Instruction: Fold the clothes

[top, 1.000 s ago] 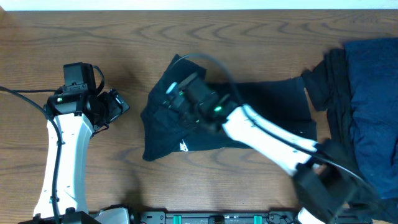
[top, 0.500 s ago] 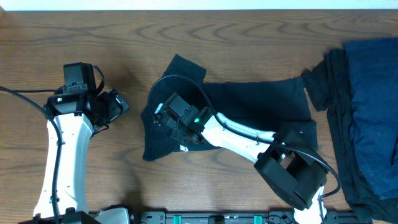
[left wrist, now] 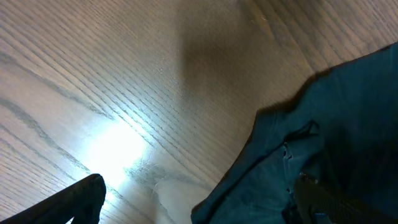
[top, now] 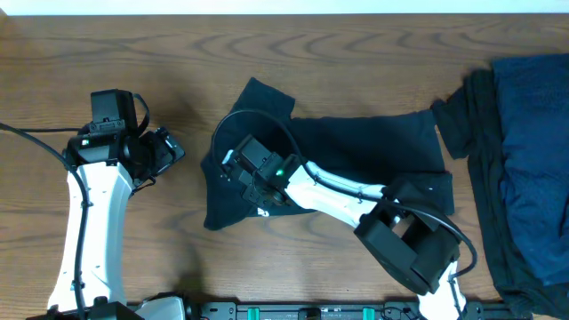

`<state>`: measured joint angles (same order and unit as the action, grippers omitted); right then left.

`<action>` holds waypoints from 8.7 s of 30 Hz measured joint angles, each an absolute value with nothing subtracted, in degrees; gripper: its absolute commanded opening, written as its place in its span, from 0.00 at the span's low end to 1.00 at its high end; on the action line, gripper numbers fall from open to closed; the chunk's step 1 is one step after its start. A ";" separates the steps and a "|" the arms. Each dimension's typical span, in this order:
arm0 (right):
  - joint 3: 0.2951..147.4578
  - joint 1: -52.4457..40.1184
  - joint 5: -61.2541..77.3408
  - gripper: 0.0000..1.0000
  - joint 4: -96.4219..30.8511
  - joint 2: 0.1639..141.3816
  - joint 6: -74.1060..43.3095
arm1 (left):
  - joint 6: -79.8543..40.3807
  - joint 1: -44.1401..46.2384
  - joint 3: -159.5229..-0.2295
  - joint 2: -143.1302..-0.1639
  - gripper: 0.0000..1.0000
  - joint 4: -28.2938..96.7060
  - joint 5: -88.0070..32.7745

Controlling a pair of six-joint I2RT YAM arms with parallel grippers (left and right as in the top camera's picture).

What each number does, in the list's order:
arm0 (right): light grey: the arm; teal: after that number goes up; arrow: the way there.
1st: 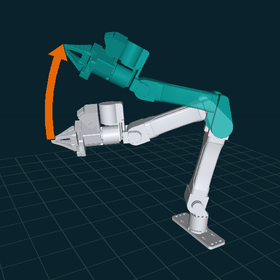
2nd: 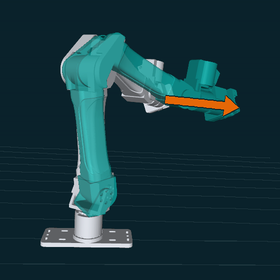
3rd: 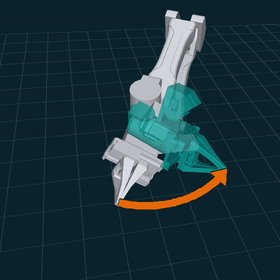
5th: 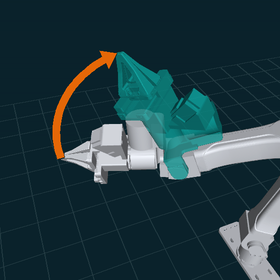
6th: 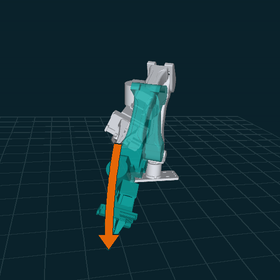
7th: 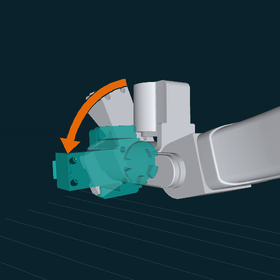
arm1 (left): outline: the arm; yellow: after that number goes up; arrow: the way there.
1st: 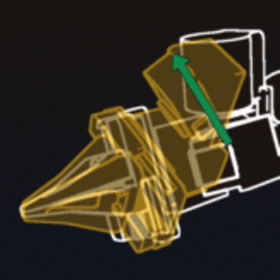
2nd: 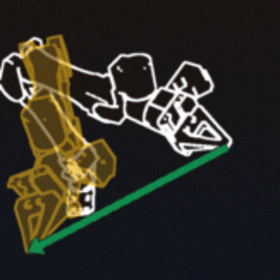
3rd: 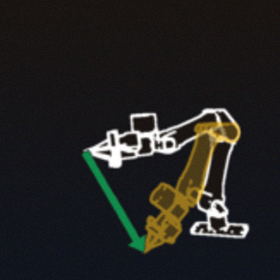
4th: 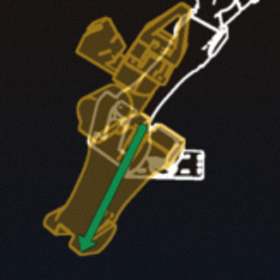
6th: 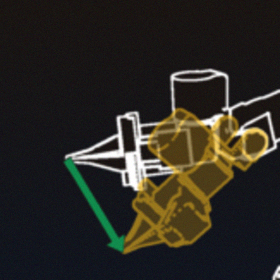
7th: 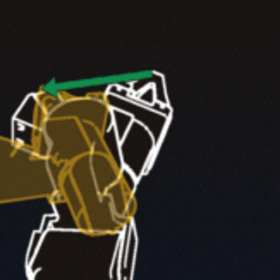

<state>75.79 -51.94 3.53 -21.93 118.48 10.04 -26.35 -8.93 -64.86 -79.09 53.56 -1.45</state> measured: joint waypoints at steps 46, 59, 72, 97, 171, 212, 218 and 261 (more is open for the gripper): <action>75.79 -45.04 0.56 0.24 -10.57 117.91 10.81 | -26.35 -8.93 -64.86 -79.09 0.98 53.58 -1.45; 75.79 -42.65 0.40 0.26 -6.39 117.91 10.79 | -26.35 -8.93 -64.86 -79.09 0.98 53.56 -1.45; 75.79 -41.47 0.38 0.24 -6.28 117.91 10.81 | -26.35 -8.93 -64.86 -79.09 0.98 53.56 -1.43; 77.10 -38.48 1.63 0.01 -47.33 102.00 3.84 | -26.35 -8.95 -64.86 -79.09 0.98 53.56 -1.28; 76.20 -23.51 13.39 0.01 -54.30 105.51 -3.03 | -26.35 -8.95 -64.86 -79.09 0.98 53.58 -1.28; 59.96 -23.97 7.57 0.09 -30.96 105.58 -5.02 | -26.35 -8.95 -64.86 -79.09 0.98 53.58 -1.28; 59.96 -23.97 4.12 0.11 -29.21 105.56 -5.19 | -26.35 -8.95 -64.86 -79.09 0.98 53.58 -1.28; 62.63 -24.40 7.75 0.33 -40.34 105.54 -3.16 | -26.35 -8.95 -64.86 -79.07 0.98 53.58 -1.28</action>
<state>62.63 -24.40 7.75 -40.34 105.54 -3.16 -26.35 -8.95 -64.86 -79.07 53.58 -1.28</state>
